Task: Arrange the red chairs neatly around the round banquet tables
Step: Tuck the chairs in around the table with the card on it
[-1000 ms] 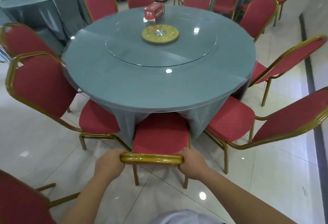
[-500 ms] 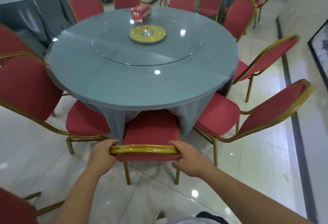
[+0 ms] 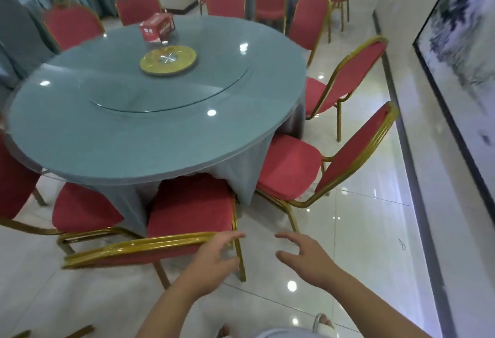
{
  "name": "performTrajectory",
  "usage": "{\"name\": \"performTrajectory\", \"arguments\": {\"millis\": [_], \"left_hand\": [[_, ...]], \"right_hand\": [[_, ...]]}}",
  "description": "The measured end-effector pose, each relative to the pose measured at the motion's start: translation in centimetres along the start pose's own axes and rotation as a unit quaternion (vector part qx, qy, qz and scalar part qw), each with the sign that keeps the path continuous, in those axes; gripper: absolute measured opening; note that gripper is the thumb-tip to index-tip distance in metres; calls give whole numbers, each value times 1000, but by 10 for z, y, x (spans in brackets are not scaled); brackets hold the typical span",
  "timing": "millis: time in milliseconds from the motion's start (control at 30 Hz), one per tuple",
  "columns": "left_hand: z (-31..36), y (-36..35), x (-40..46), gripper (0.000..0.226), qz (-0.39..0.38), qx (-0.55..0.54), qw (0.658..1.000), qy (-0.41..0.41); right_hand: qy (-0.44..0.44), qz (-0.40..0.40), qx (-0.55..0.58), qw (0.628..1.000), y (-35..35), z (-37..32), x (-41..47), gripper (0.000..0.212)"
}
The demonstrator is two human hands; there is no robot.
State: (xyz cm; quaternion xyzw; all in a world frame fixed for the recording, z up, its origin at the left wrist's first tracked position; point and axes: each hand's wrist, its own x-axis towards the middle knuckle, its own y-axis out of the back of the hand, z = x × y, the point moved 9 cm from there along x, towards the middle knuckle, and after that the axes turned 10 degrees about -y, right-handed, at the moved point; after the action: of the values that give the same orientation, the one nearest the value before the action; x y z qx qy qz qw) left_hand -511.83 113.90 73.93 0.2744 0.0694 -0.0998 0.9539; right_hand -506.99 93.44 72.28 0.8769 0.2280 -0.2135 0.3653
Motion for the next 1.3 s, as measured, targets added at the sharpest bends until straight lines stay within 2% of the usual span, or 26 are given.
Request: {"name": "performTrajectory", "arguments": {"millis": [100, 367, 533, 800, 867, 933, 1067, 1100, 1200, 1300], "left_hand": [[18, -59, 29, 55, -72, 18, 997, 36], [78, -167, 106, 66, -69, 21, 995, 74], [118, -212, 152, 74, -84, -6, 993, 84], [161, -208, 272, 104, 3, 16, 998, 60], [162, -209, 311, 111, 31, 27, 997, 64], [161, -212, 350, 108, 46, 36, 996, 74], [158, -226, 416, 67, 4, 33, 995, 90], [156, -230, 427, 68, -17, 31, 995, 94], [150, -238, 442, 93, -72, 12, 992, 99], [156, -235, 444, 99, -88, -3, 991, 104]], "right_hand": [[1, 20, 16, 1000, 54, 33, -3, 45], [-12, 41, 62, 997, 174, 143, -2, 42], [-7, 50, 64, 997, 236, 171, 8, 44], [48, 74, 40, 995, 334, 161, 73, 50], [73, 85, 16, 994, 362, 150, 99, 55], [94, 104, -28, 990, 391, 138, 131, 64], [87, 115, -176, 974, 449, 112, 201, 78], [87, 107, -219, 966, 459, 107, 218, 79], [100, 77, -301, 945, 481, 95, 266, 77], [115, 41, -343, 931, 488, 91, 309, 75]]}}
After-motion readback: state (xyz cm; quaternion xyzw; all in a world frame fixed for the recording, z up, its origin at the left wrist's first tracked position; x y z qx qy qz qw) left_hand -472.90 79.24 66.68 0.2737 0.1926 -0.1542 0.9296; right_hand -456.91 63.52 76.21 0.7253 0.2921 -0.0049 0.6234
